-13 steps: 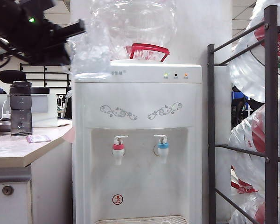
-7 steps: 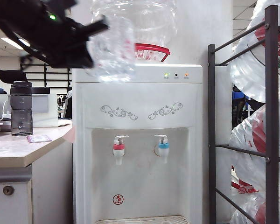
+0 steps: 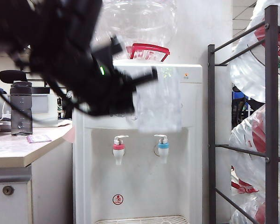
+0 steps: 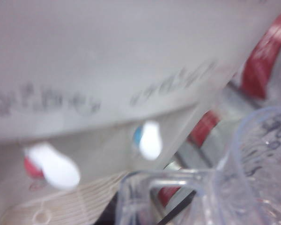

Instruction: Pick up the plastic mug from the left desk, go to the cold water outlet of the water dispenser, press the vertical switch to get some water, then put the mug back on the desk.

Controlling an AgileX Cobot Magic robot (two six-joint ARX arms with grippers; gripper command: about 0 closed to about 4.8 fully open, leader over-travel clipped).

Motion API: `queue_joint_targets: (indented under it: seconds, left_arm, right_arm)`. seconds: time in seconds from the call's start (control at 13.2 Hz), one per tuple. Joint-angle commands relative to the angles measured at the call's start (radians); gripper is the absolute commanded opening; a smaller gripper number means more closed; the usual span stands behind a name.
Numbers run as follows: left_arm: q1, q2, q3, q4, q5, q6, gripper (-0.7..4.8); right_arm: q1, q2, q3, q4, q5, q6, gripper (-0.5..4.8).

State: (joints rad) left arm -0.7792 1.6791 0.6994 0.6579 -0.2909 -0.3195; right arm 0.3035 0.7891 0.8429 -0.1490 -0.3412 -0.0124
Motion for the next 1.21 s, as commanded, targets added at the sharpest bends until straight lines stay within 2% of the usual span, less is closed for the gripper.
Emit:
queue_joint_targets:
  seconds: [0.08, 0.23, 0.61, 0.83, 1.06, 1.21]
  left_arm:
    - [-0.02, 0.107, 0.003, 0.163, -0.048, -0.016, -0.06]
    - [-0.031, 0.242, 0.003, 0.269, -0.05, -0.033, -0.06]
    - [-0.035, 0.364, 0.003, 0.288, -0.094, -0.06, -0.06]
    - [-0.035, 0.417, 0.004, 0.373, -0.136, -0.058, -0.06]
    - [-0.034, 0.423, 0.004, 0.367, -0.142, -0.053, -0.06]
    - [-0.029, 0.423, 0.027, 0.292, -0.165, -0.054, -0.06]
  right_arm:
    - [0.001, -0.002, 0.008, 0.011, -0.001, -0.019, -0.05]
    - [0.001, -0.002, 0.008, 0.011, 0.0, -0.019, -0.05]
    - [0.001, -0.002, 0.008, 0.011, 0.002, -0.019, -0.05]
    - [0.001, -0.002, 0.008, 0.01, 0.002, -0.019, -0.05]
    - [0.001, -0.002, 0.008, 0.01, 0.001, -0.019, -0.05]
    - [0.001, -0.003, 0.008, 0.009, -0.001, -0.018, -0.05]
